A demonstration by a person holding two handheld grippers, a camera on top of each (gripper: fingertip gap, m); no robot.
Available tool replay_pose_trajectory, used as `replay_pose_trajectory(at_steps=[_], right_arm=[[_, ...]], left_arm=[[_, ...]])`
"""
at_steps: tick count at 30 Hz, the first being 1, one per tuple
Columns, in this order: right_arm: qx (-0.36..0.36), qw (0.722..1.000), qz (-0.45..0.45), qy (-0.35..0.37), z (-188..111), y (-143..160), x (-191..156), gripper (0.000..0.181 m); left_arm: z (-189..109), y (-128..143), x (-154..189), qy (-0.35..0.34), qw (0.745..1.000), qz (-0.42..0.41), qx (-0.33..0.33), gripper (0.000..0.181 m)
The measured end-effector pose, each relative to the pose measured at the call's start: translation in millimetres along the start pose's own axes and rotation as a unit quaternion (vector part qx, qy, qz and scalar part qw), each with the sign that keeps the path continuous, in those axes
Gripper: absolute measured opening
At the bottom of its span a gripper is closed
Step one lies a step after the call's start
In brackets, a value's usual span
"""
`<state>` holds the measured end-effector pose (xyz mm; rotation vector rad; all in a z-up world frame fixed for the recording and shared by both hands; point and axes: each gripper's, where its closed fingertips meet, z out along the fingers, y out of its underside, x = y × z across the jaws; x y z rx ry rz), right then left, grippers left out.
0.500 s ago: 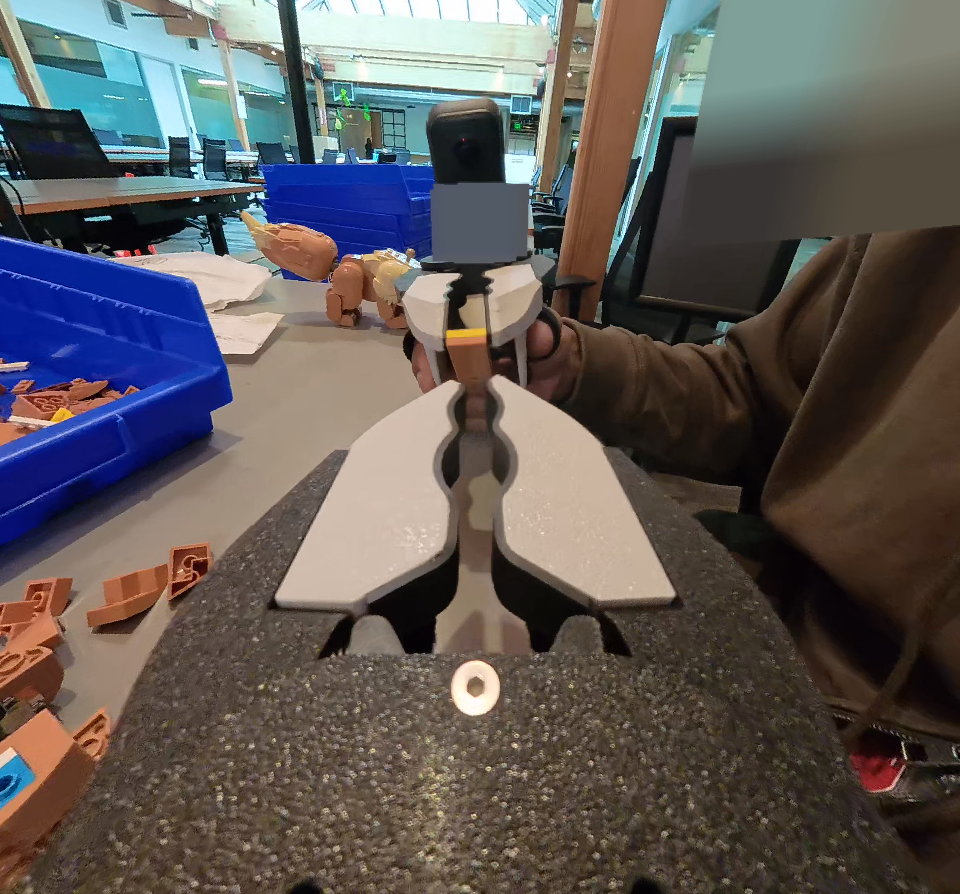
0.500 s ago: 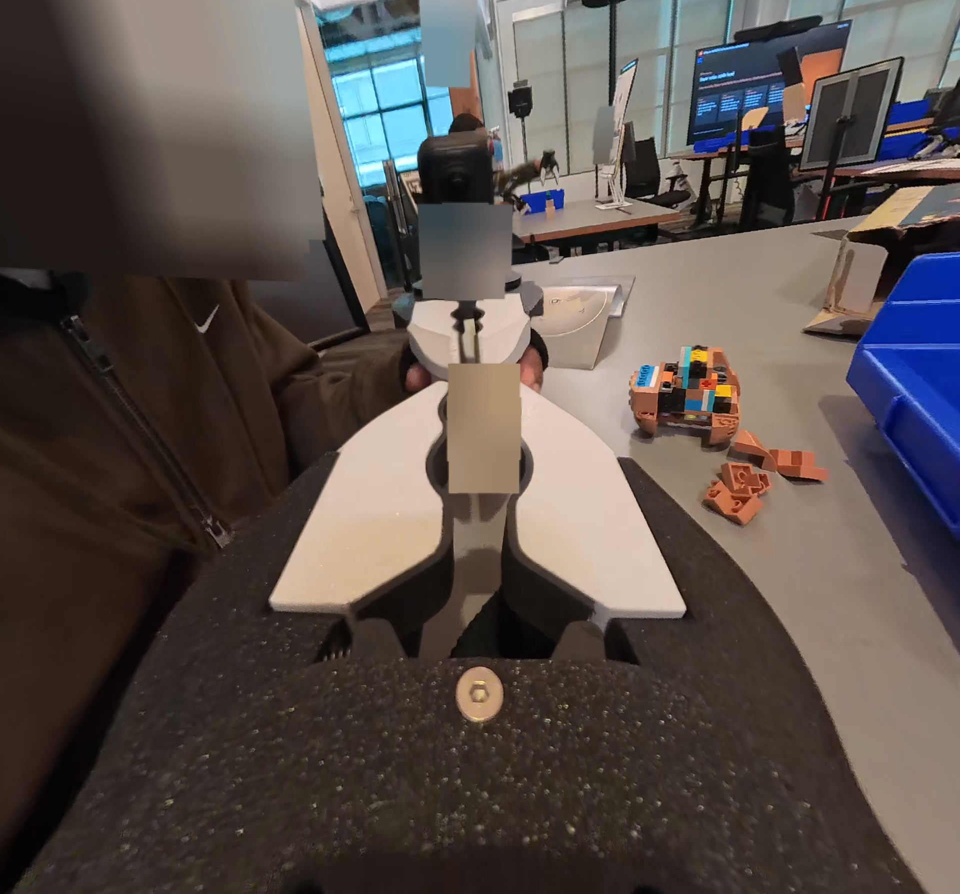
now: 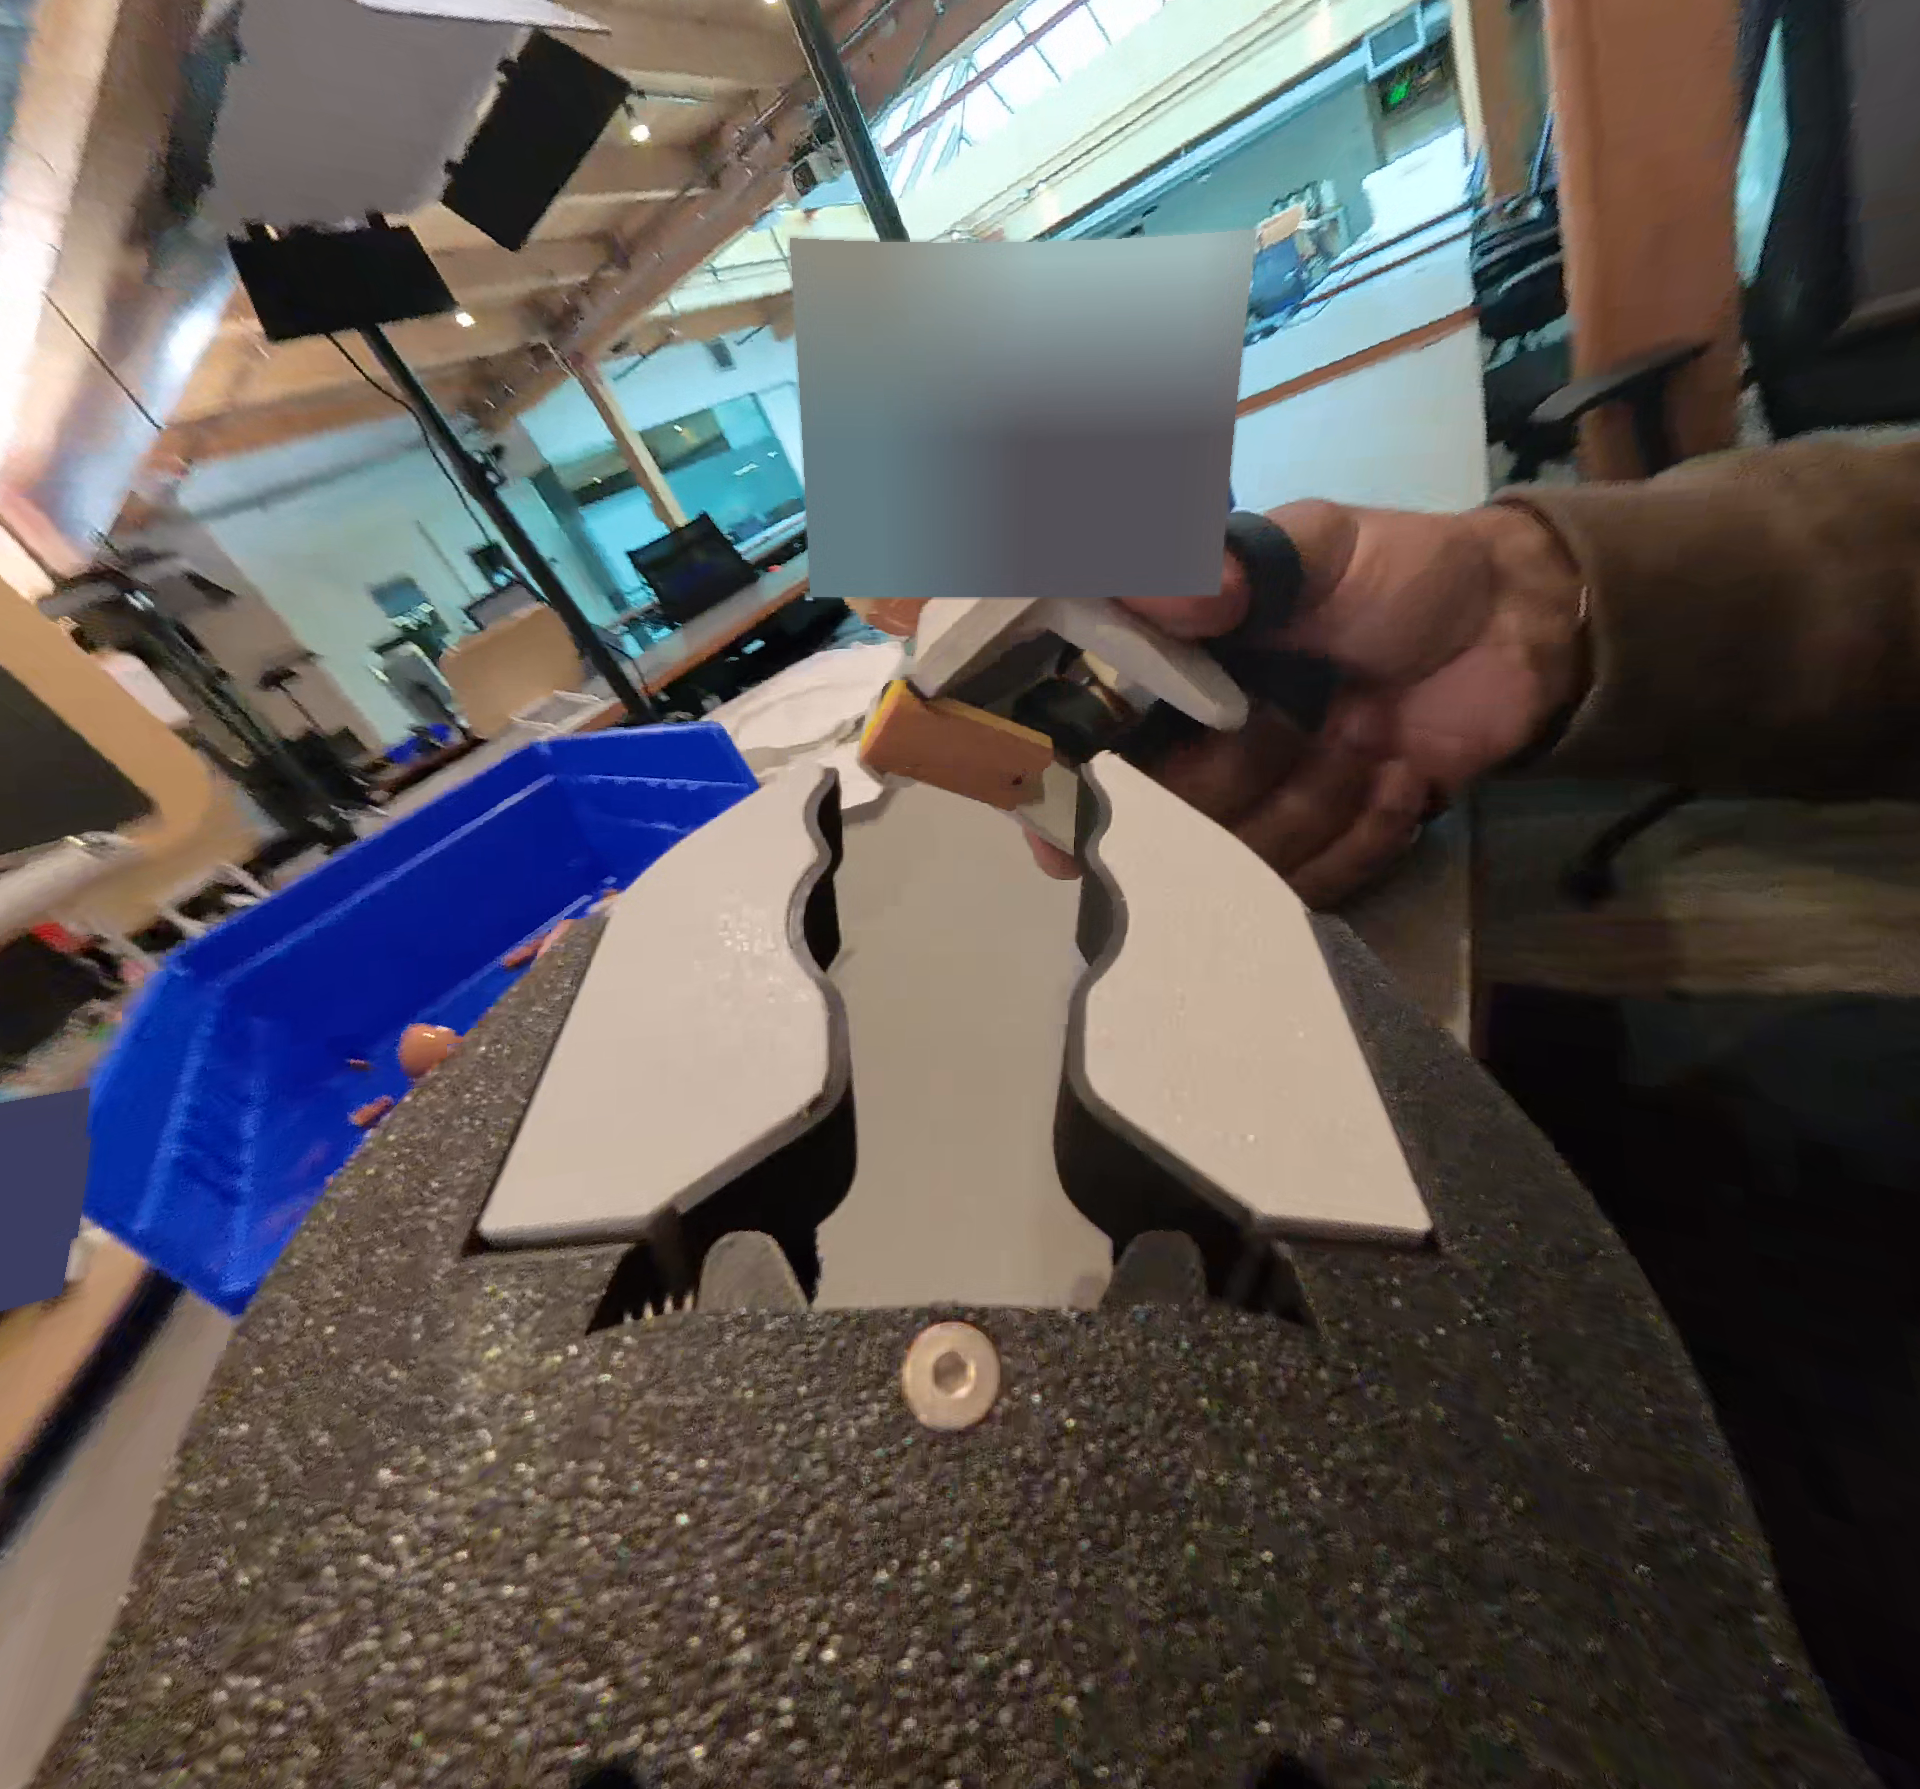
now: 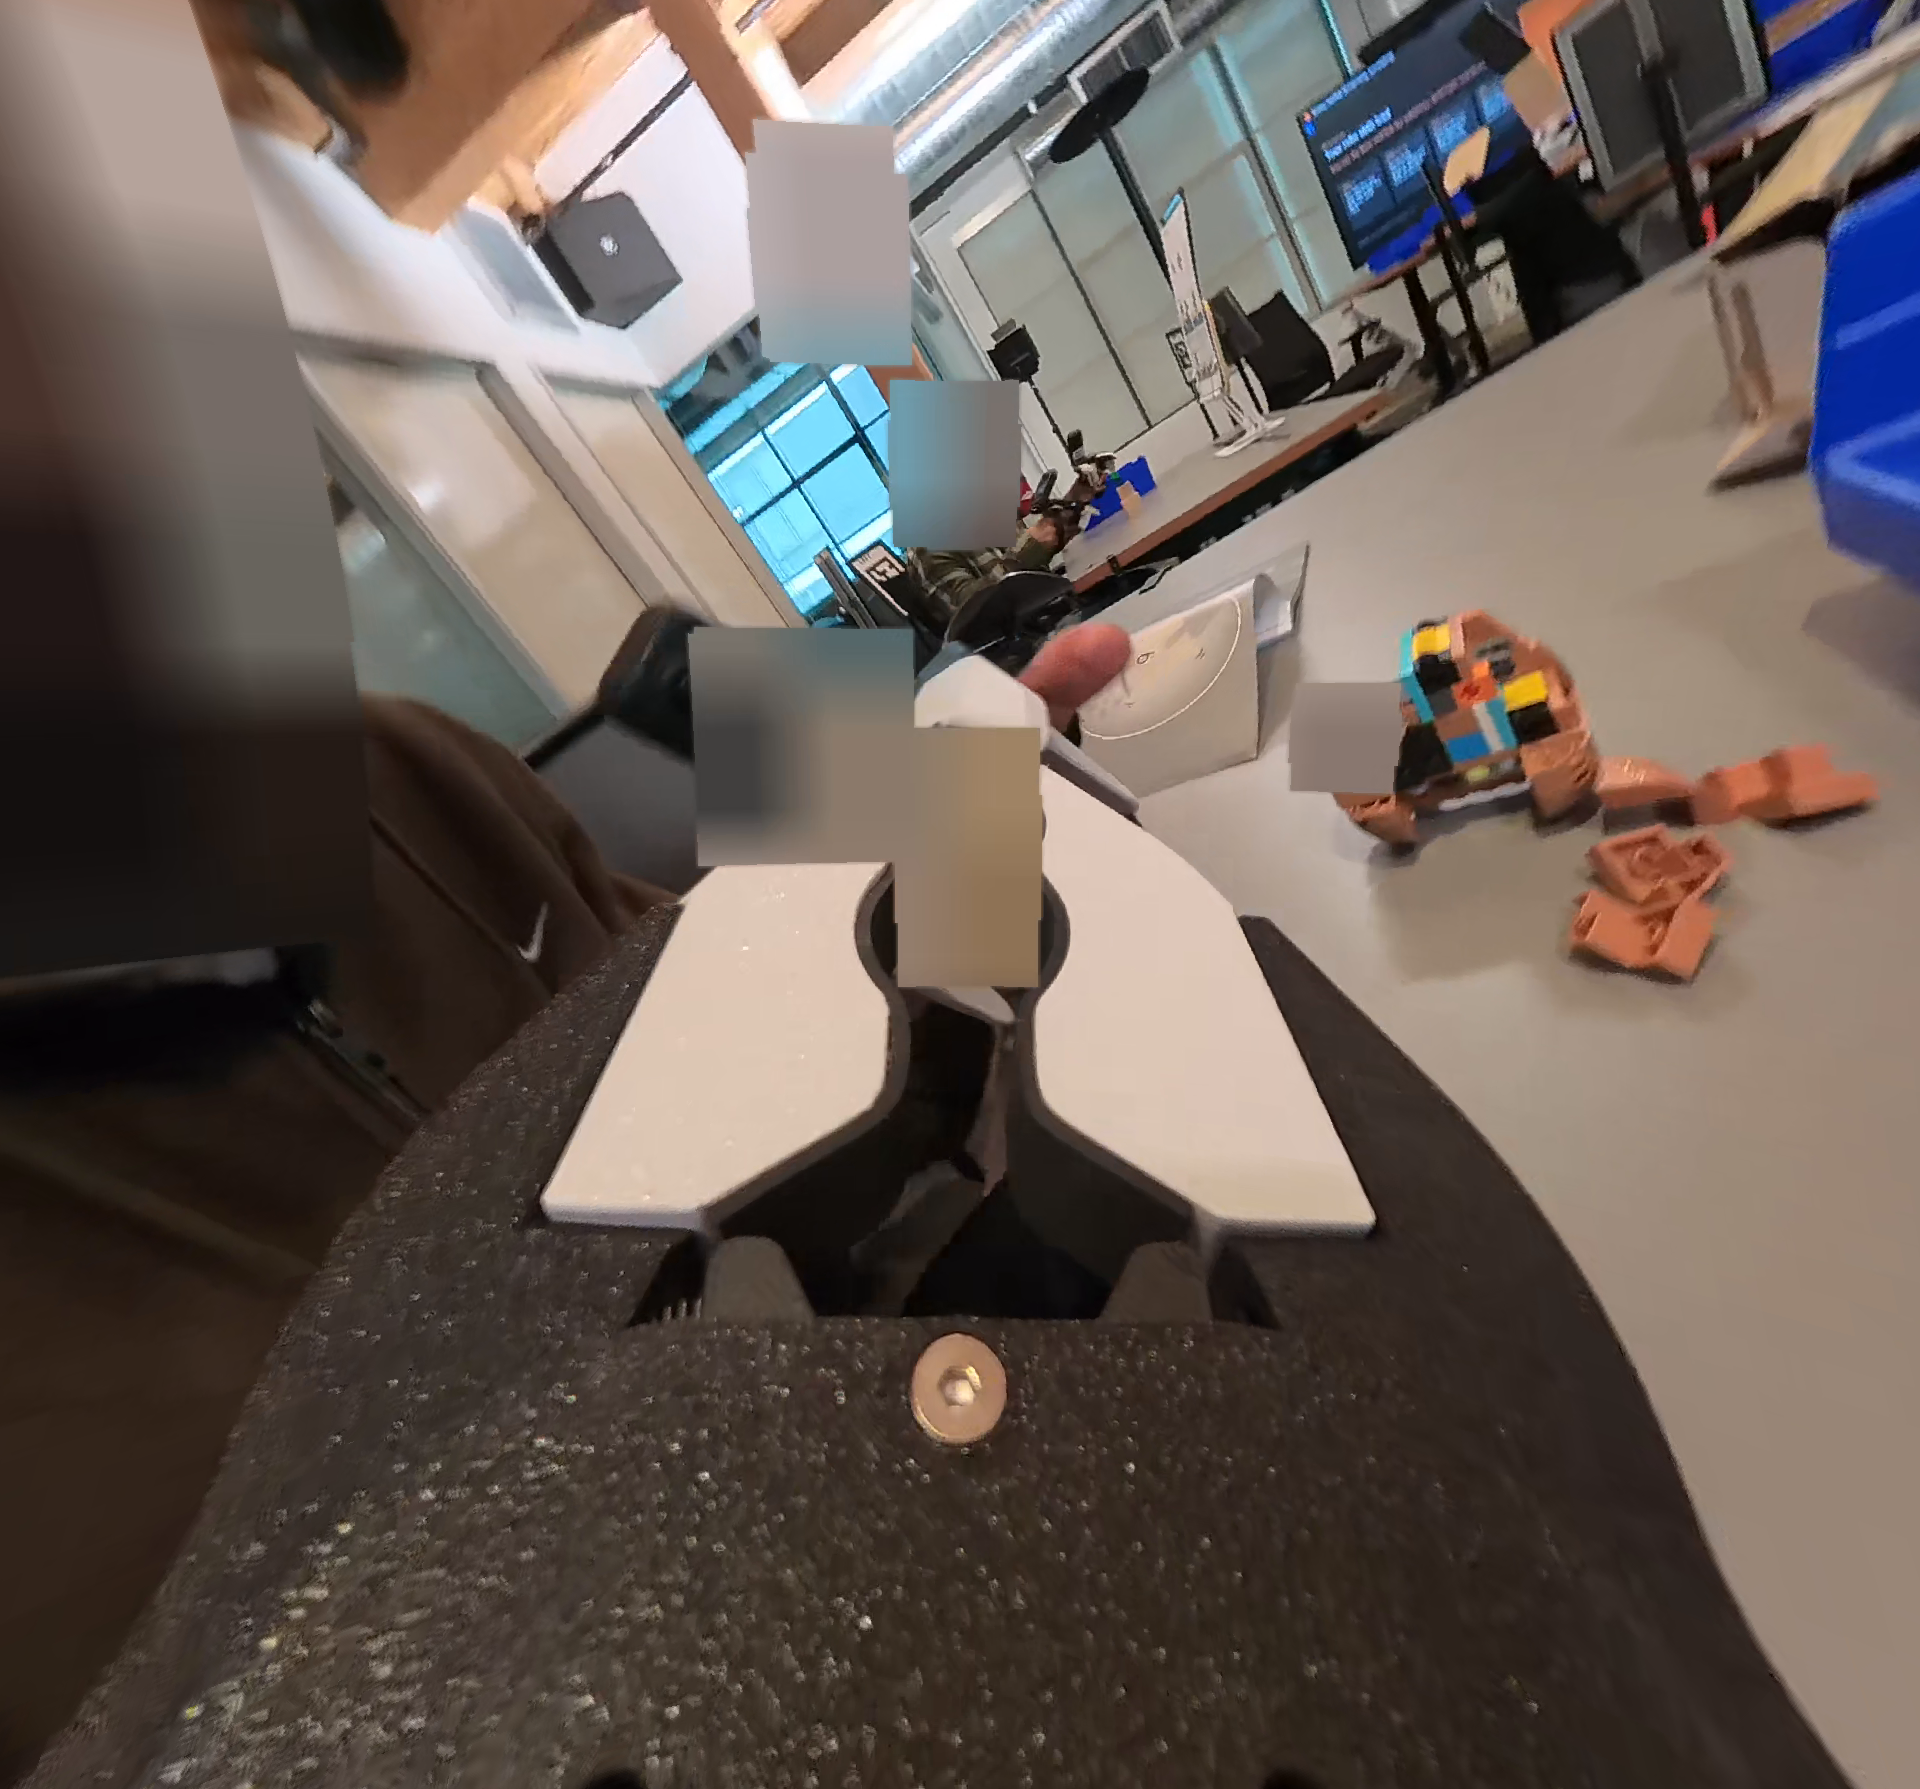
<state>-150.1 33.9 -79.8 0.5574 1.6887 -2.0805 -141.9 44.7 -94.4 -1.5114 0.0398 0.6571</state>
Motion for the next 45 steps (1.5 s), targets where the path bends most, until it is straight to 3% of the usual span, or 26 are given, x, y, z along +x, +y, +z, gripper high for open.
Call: replay_pose_trajectory(at_steps=[7, 17, 24, 30, 35, 40, 45], right_arm=[[-0.002, 0.997, 0.078, -0.010, 1.2, 4.2, 2.9, 0.016], [-0.014, 0.995, 0.097, -0.018, 2.4, 9.0, 1.2, 0.016], [-0.007, 0.996, 0.080, -0.036, -0.7, 5.8, -3.3, 0.018], [-0.062, 0.994, -0.088, 0.032, -11.8, 10.7, 2.8, 0.025], [-0.128, 0.943, -0.295, 0.092, -7.1, 27.1, 6.8, 0.031], [-0.156, 0.851, -0.479, 0.148, -1.4, 34.2, 9.8, 0.036], [-0.141, 0.776, -0.595, 0.156, 0.1, 34.0, -0.2, 0.034]], left_arm=[[2.7, 0.5, 4.1, -0.033, 0.993, 0.112, -0.009, 0.041], [1.4, -0.4, 4.7, -0.046, 0.988, 0.147, -0.011, 0.033], [-5.1, -3.6, 0.2, -0.017, 0.999, 0.051, 0.006, 0.033], [-15.4, -11.0, -11.0, 0.025, 0.994, -0.100, 0.043, 0.033], [-22.0, -18.6, -13.0, 0.081, 0.972, -0.211, 0.071, 0.033], [-22.5, -16.2, -6.3, 0.151, 0.933, -0.325, 0.044, 0.033], [-22.1, -7.3, -0.2, 0.189, 0.889, -0.416, -0.009, 0.033]])
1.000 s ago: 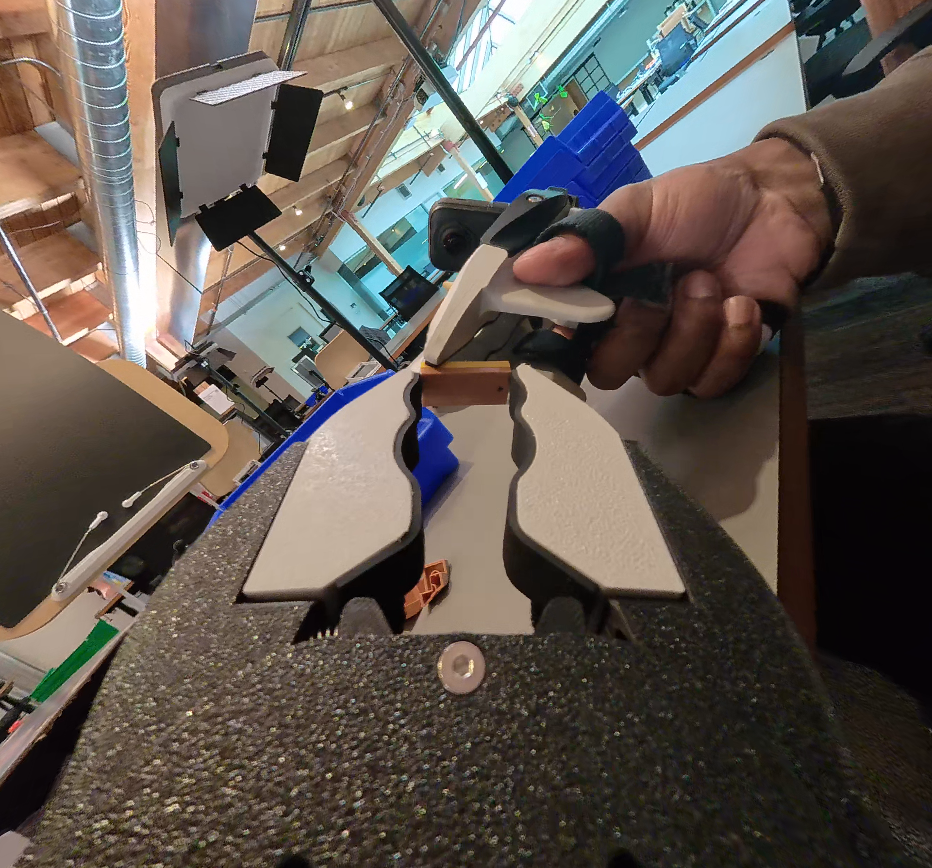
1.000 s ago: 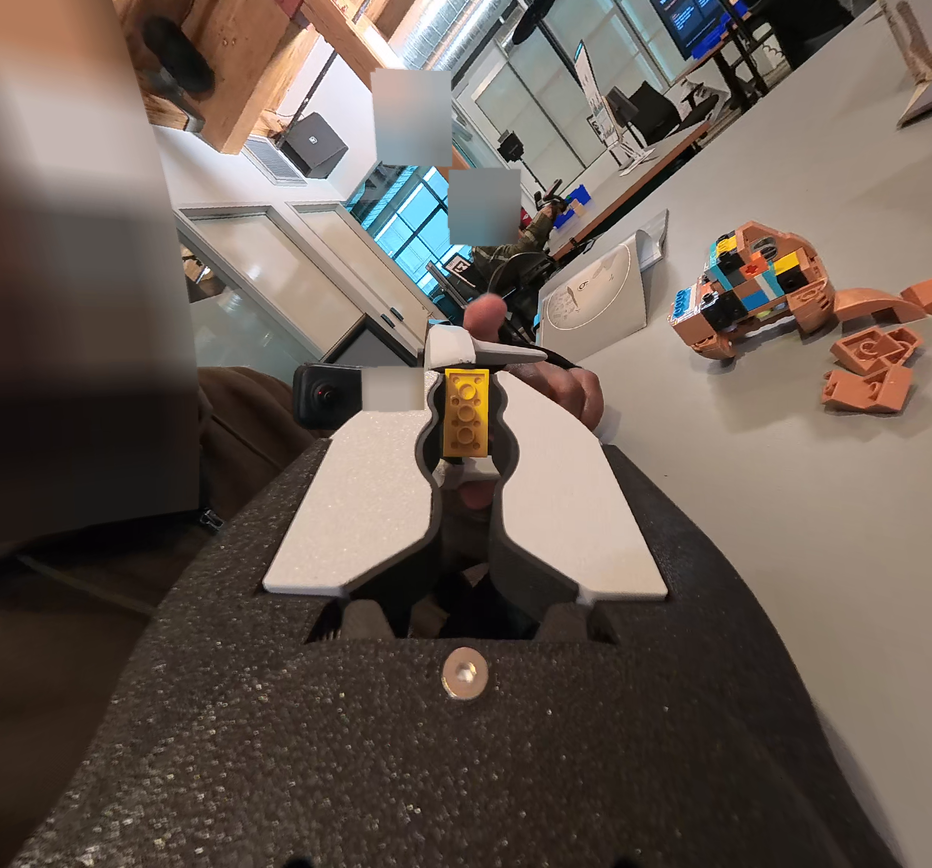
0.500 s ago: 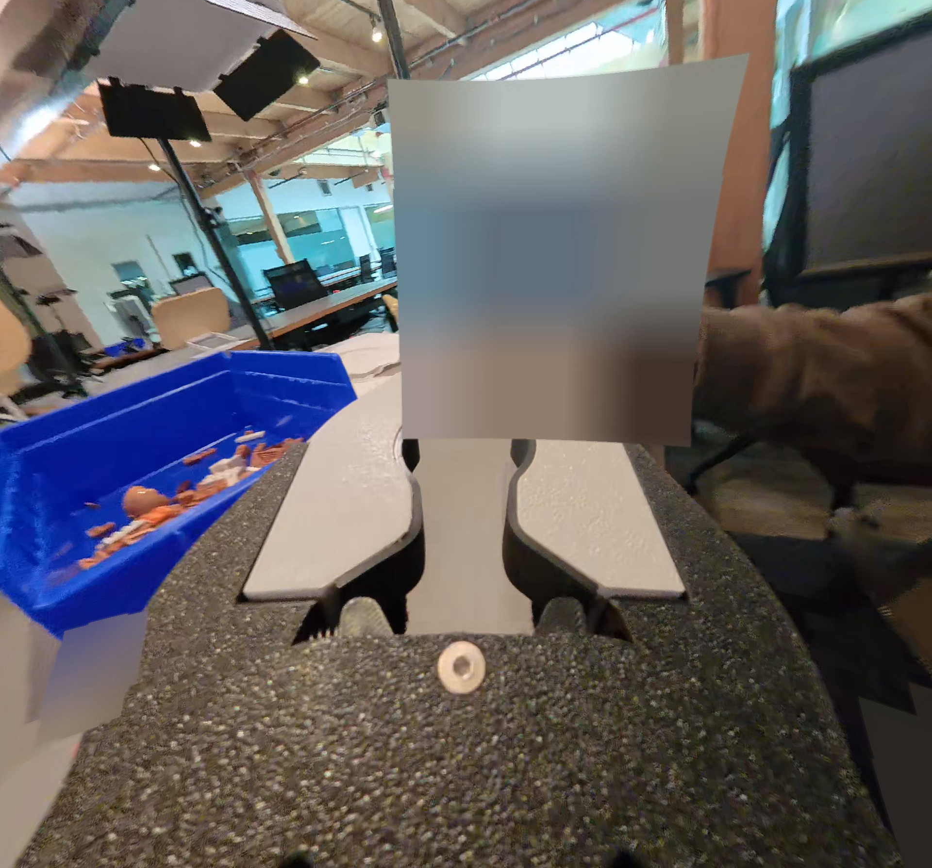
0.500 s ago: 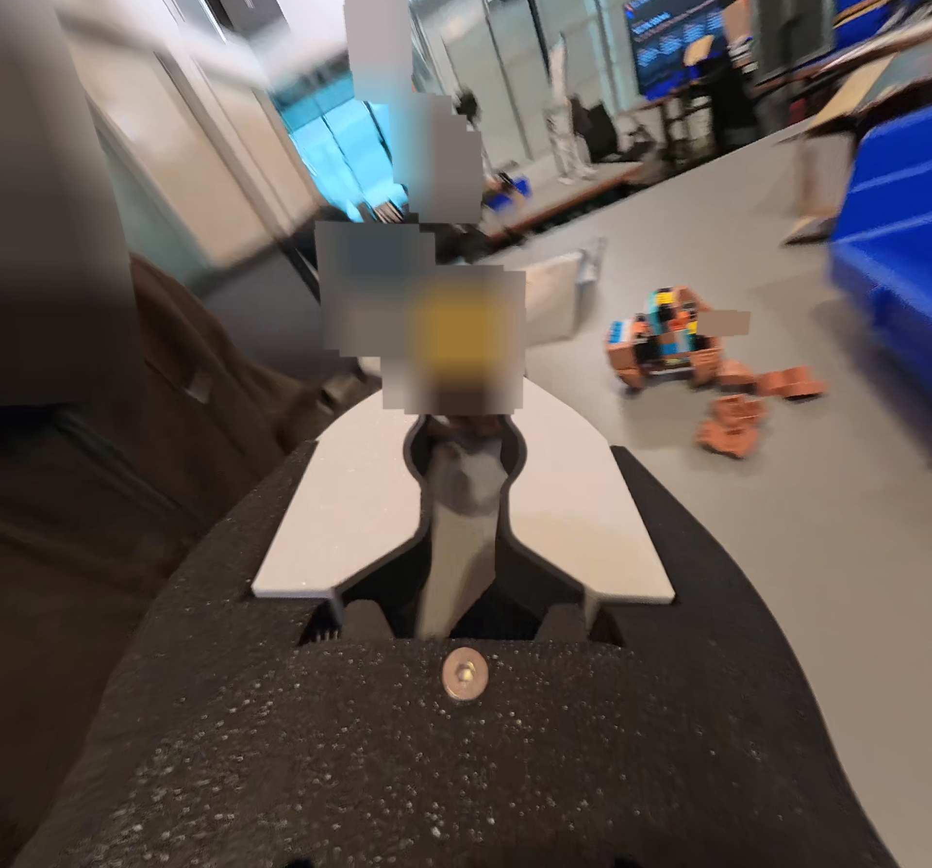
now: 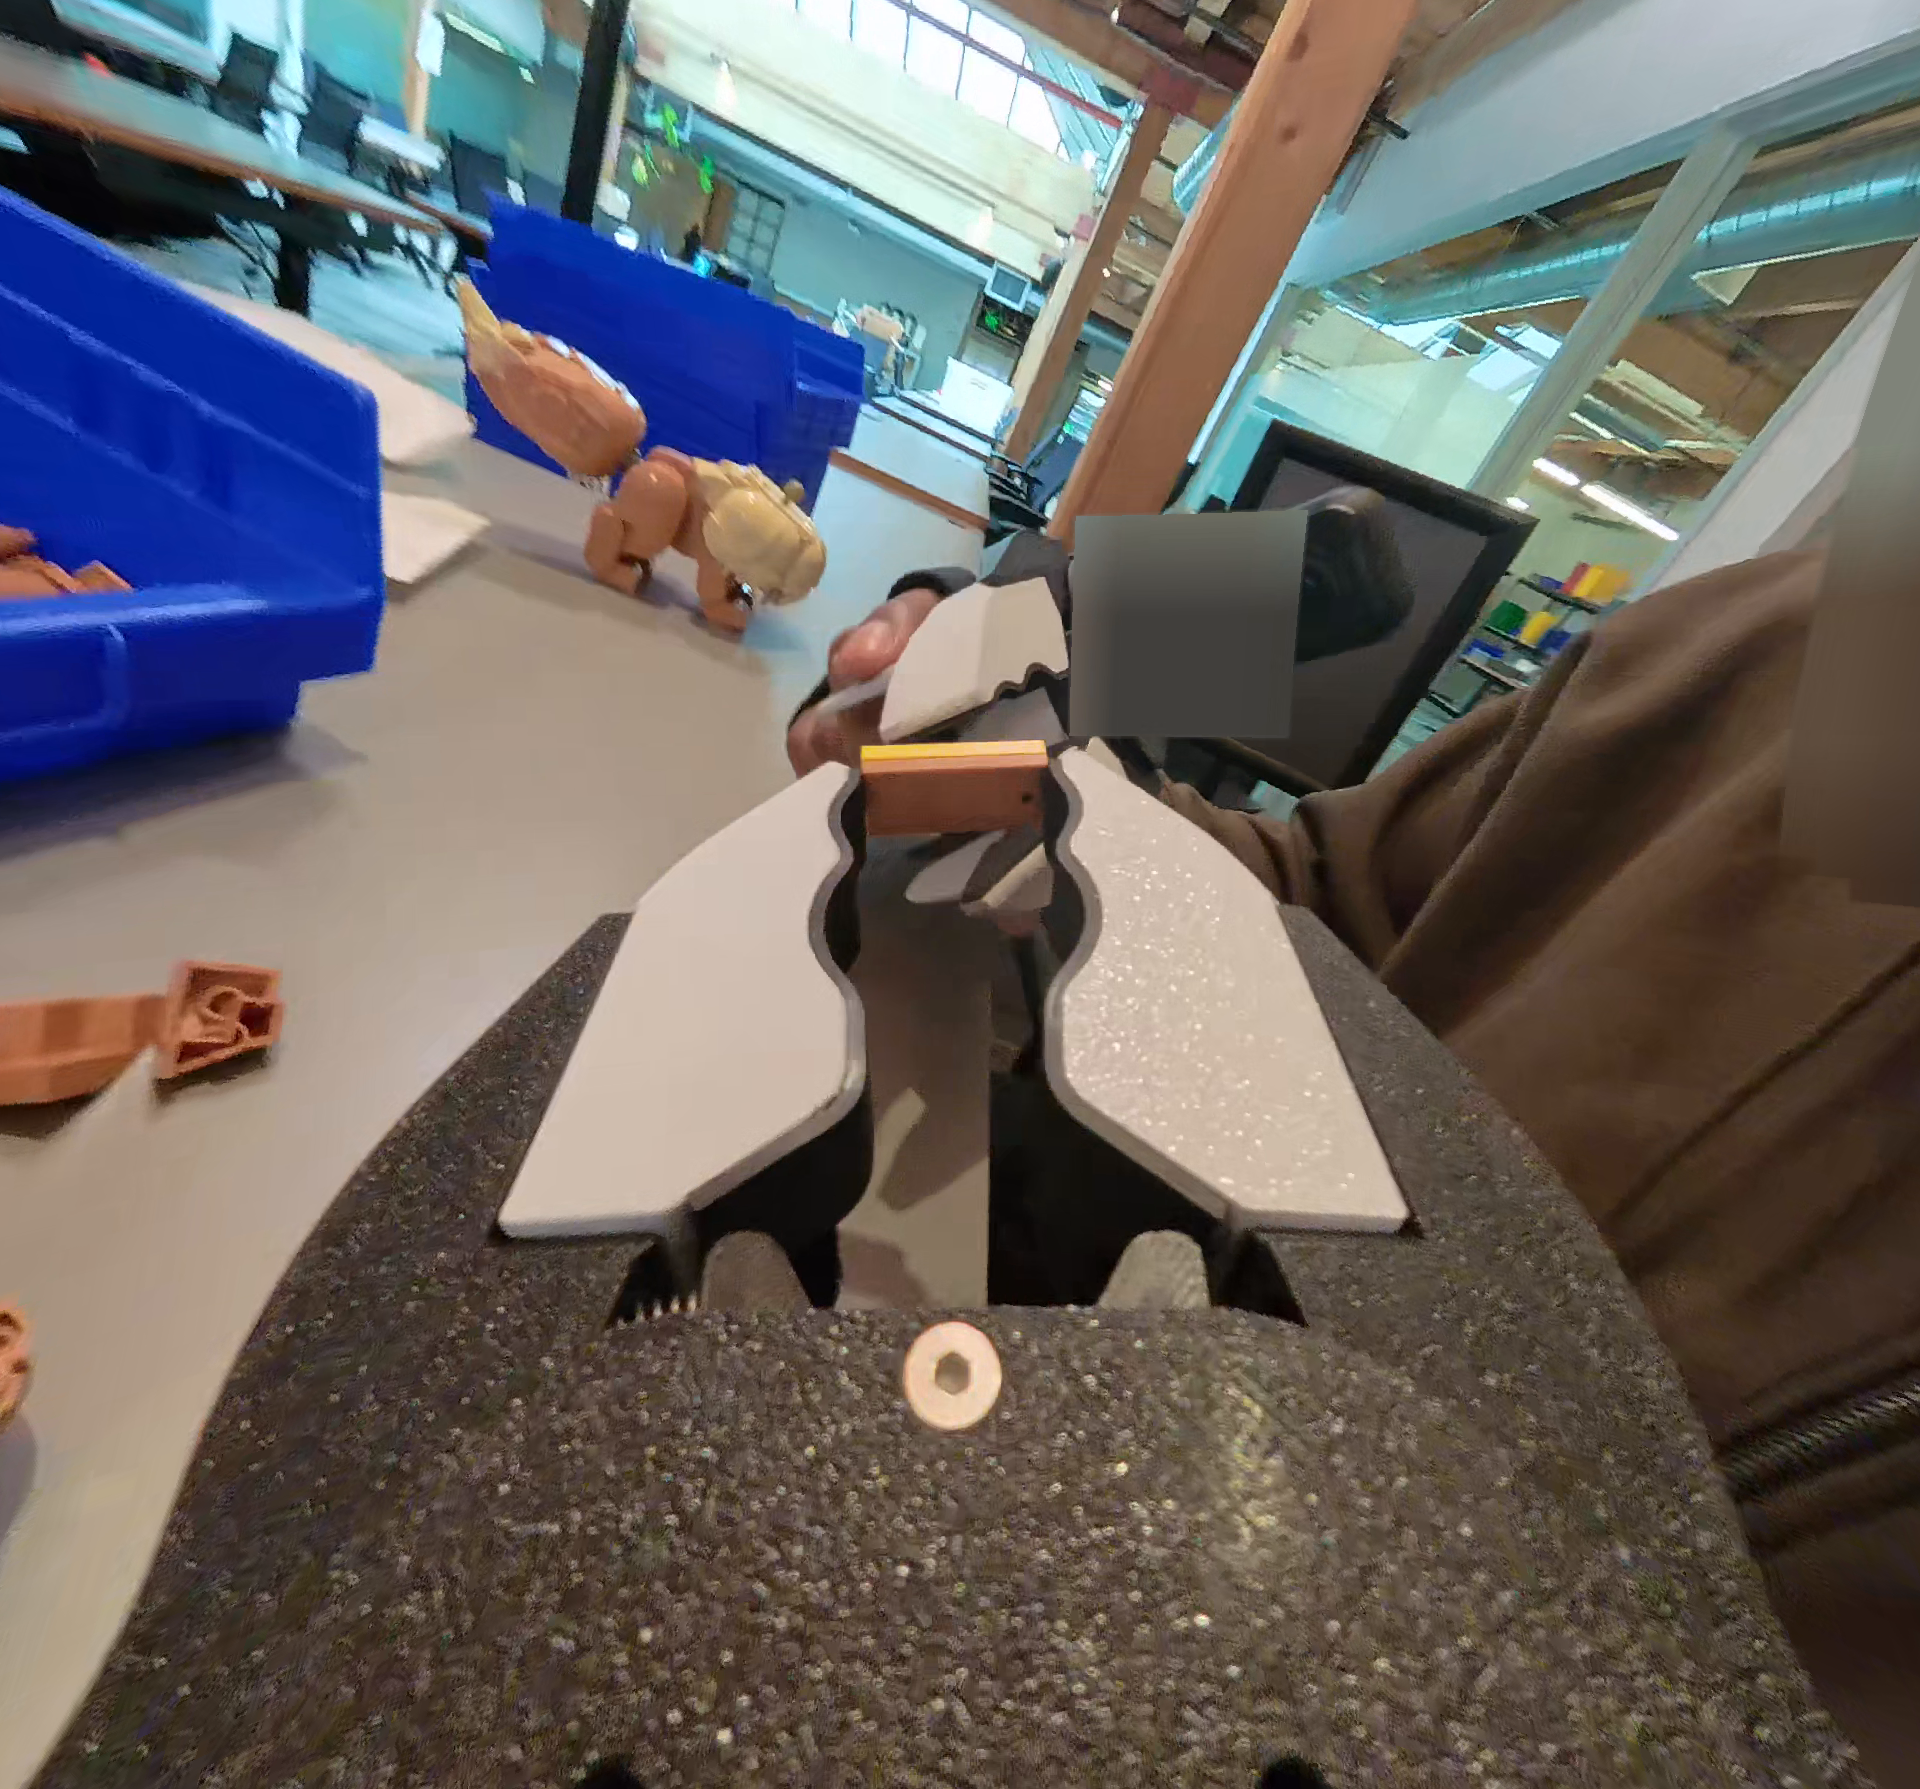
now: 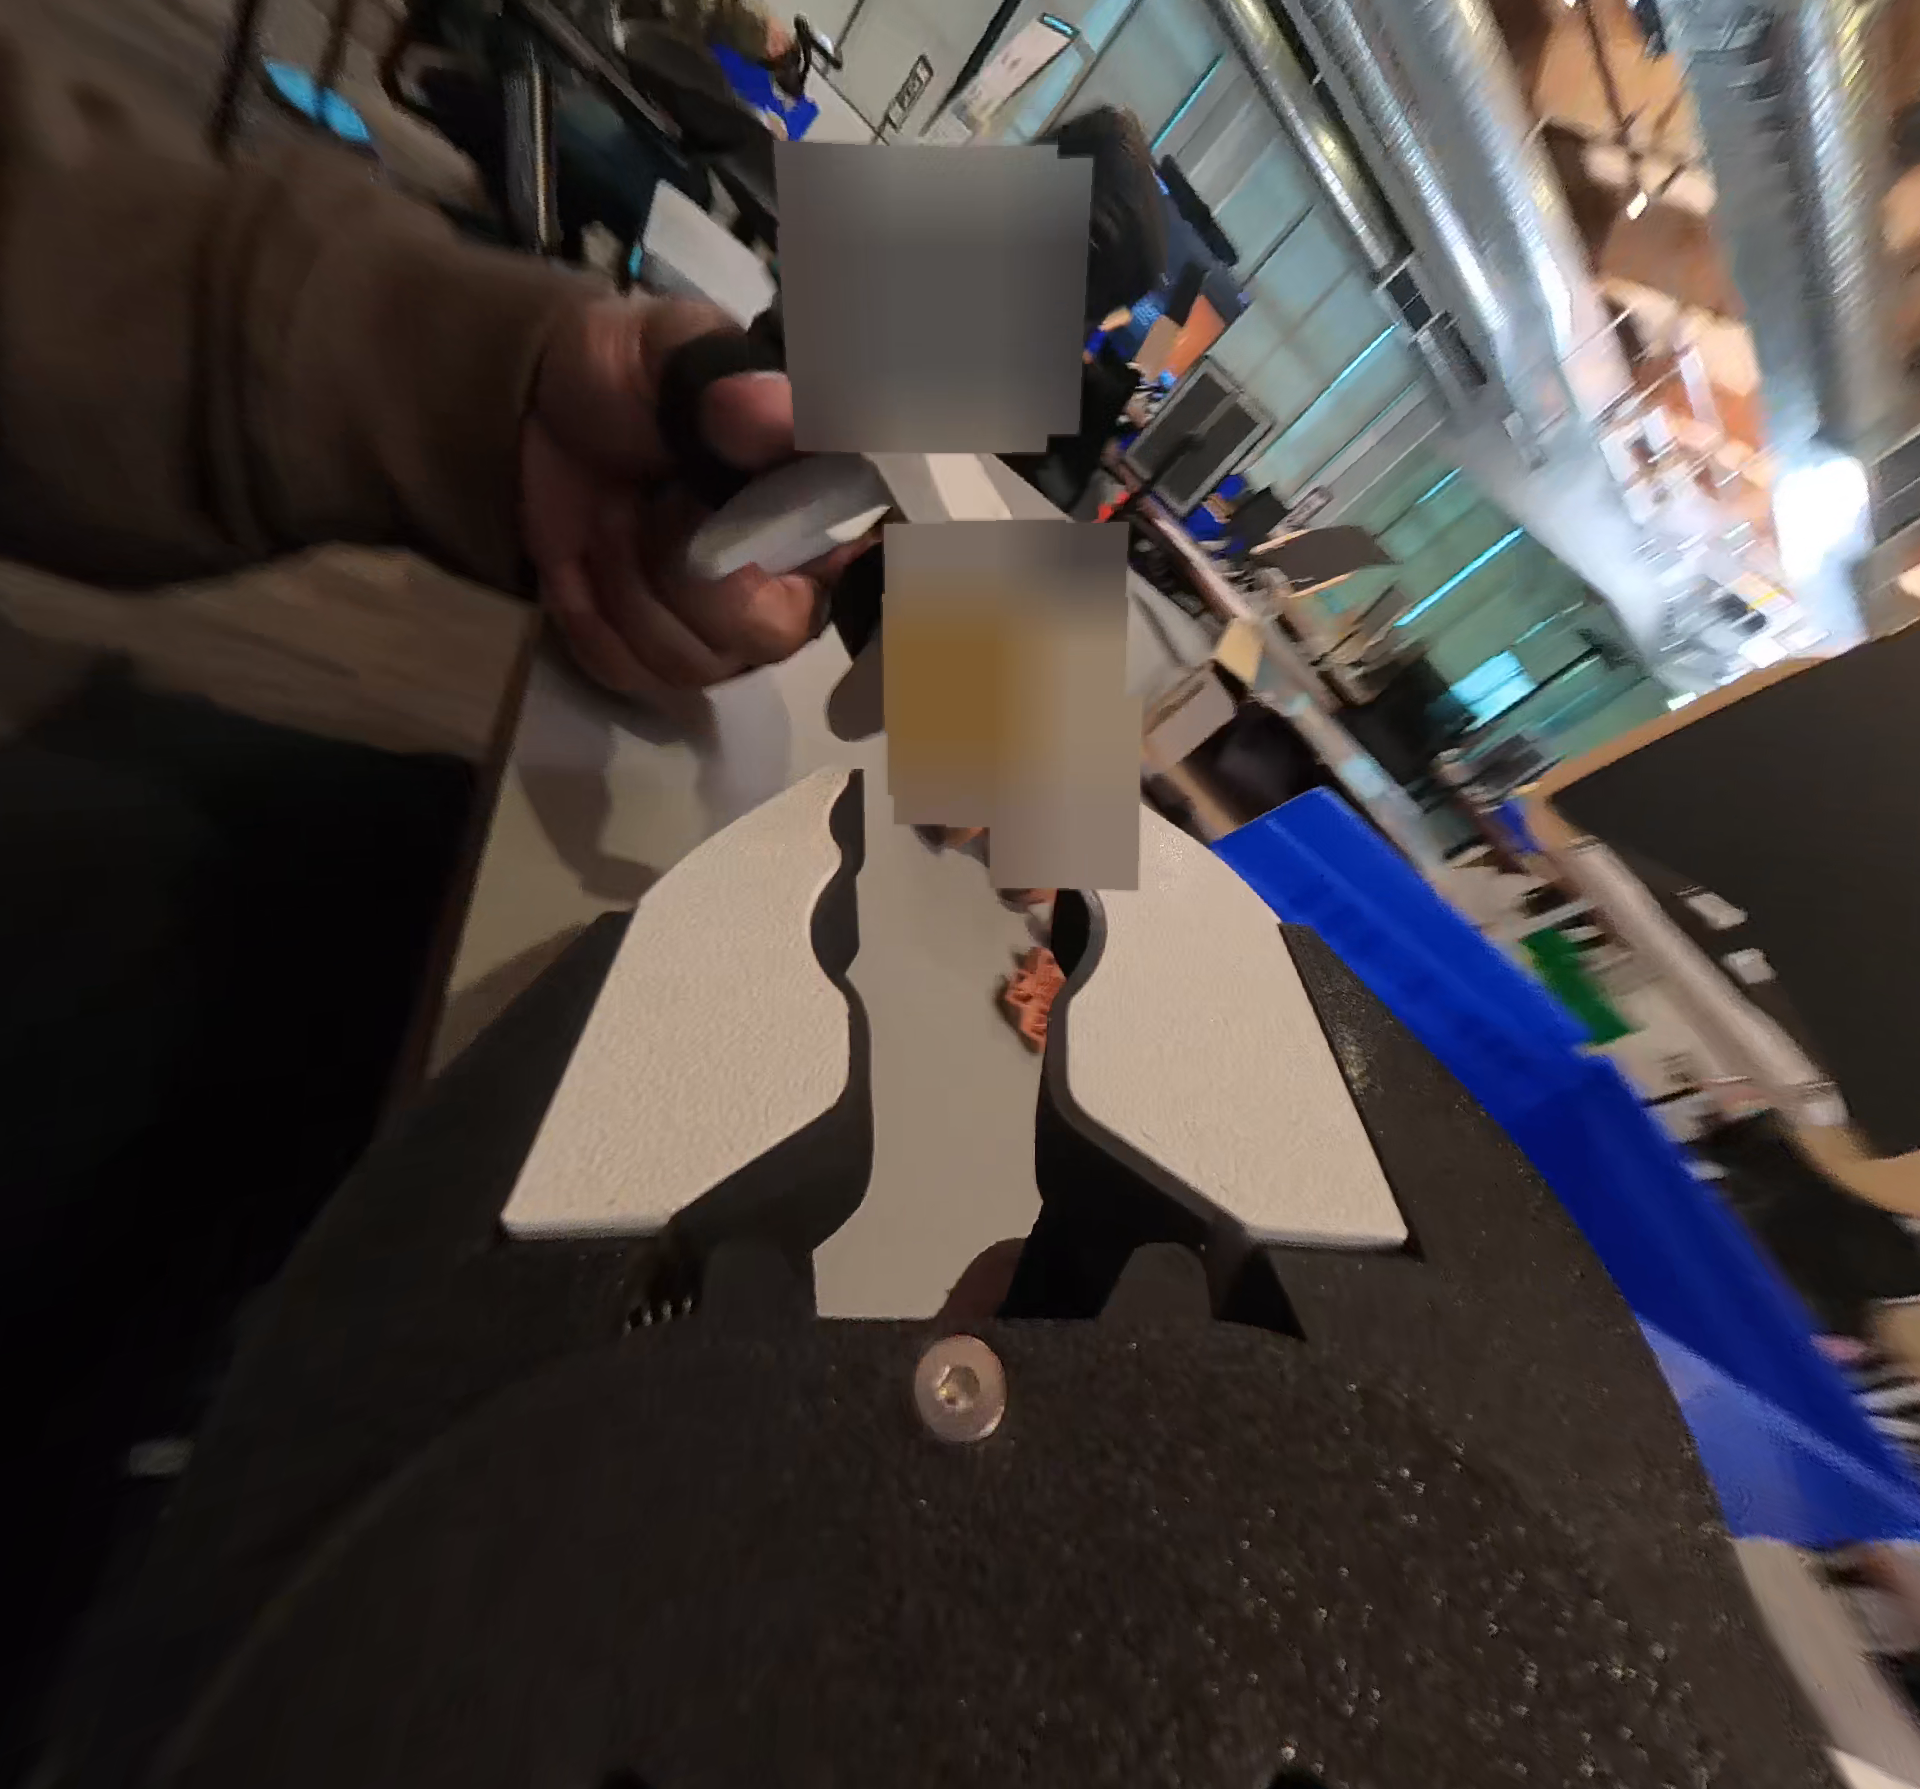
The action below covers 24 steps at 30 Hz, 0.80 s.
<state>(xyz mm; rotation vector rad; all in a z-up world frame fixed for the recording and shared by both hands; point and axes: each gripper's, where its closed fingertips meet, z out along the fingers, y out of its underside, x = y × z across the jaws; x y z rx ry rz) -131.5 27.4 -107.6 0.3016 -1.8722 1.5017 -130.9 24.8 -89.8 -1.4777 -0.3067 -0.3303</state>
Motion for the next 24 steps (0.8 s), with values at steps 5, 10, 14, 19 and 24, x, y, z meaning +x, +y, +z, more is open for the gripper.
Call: replay_pose_trajectory(at_steps=[5, 10, 14, 19, 24], right_arm=[[-0.010, 0.998, -0.064, 0.010, 3.3, -0.2, -7.0, 0.034], [-0.003, 0.996, -0.085, 0.014, 3.1, -5.0, -9.5, 0.030], [-0.017, 0.994, -0.105, 0.007, 6.3, -1.7, -15.5, 0.023], [-0.027, 0.992, -0.120, 0.015, 6.6, 0.9, -14.7, 0.019], [-0.047, 0.989, -0.136, 0.023, 8.1, 7.9, -13.7, 0.021]], left_arm=[[3.3, 11.0, 1.0, 0.002, 0.999, -0.024, -0.039, 0.033], [6.4, 19.7, 2.6, 0.001, 0.997, -0.025, -0.069, 0.033], [8.9, 27.4, 3.1, -0.005, 0.995, -0.021, -0.094, 0.033], [9.3, 29.1, 1.9, -0.009, 0.995, -0.023, -0.099, 0.033], [9.0, 29.6, 3.3, -0.003, 0.995, -0.024, -0.100, 0.033]])
